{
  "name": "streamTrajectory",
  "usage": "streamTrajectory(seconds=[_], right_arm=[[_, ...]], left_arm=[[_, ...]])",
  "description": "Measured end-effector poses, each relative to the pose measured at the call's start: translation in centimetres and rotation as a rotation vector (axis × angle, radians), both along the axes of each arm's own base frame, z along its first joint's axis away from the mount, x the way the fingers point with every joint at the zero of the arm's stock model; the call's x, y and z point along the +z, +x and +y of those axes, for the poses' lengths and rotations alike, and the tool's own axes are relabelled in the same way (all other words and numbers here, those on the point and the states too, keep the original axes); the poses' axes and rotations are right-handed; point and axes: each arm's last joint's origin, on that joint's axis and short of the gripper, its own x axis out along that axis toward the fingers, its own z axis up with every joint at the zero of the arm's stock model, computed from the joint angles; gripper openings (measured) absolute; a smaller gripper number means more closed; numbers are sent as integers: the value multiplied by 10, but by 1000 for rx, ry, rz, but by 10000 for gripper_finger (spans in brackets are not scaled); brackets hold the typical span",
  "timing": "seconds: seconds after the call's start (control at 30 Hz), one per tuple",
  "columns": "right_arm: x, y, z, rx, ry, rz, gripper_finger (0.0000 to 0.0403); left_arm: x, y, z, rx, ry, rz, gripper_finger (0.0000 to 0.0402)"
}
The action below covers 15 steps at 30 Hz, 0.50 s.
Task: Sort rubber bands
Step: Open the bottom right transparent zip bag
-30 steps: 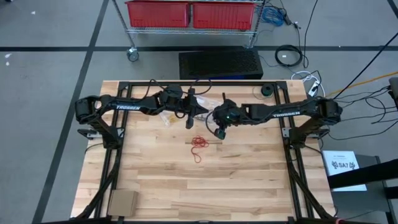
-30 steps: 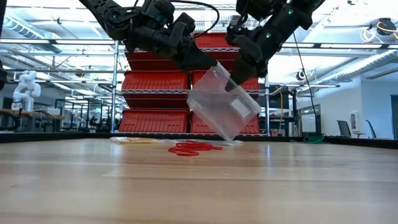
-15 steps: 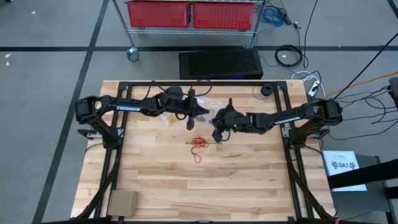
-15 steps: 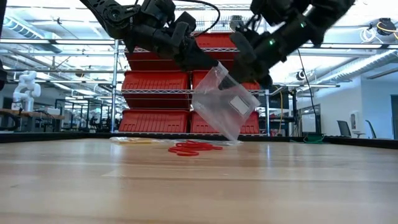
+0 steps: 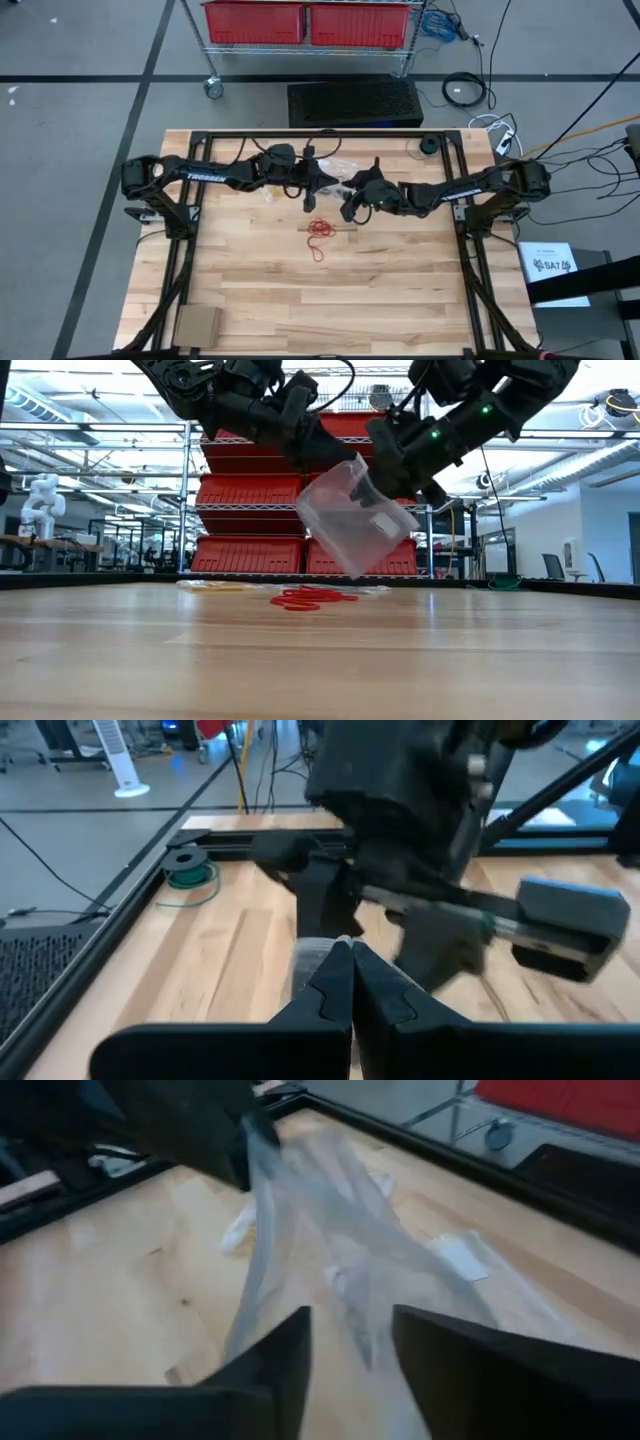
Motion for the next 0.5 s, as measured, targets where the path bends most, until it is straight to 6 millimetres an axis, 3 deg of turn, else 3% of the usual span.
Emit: streamTrajectory(seconds=[0.1,0.2,0.33,0.5], right_arm=[[-1,1,-1,40,30,-6,189],[0,0,0,58,38,4,195],[8,-5,0,70,23,5,150],[10,-4,-4,64,7,-13,51]], left_arm=[[1,0,0,4,-10,-12,0],[0,0,1,15,-33,-3,0],[-3,-2,1,25,-61,2,0],[-2,2,0,22,-86,-42,0]])
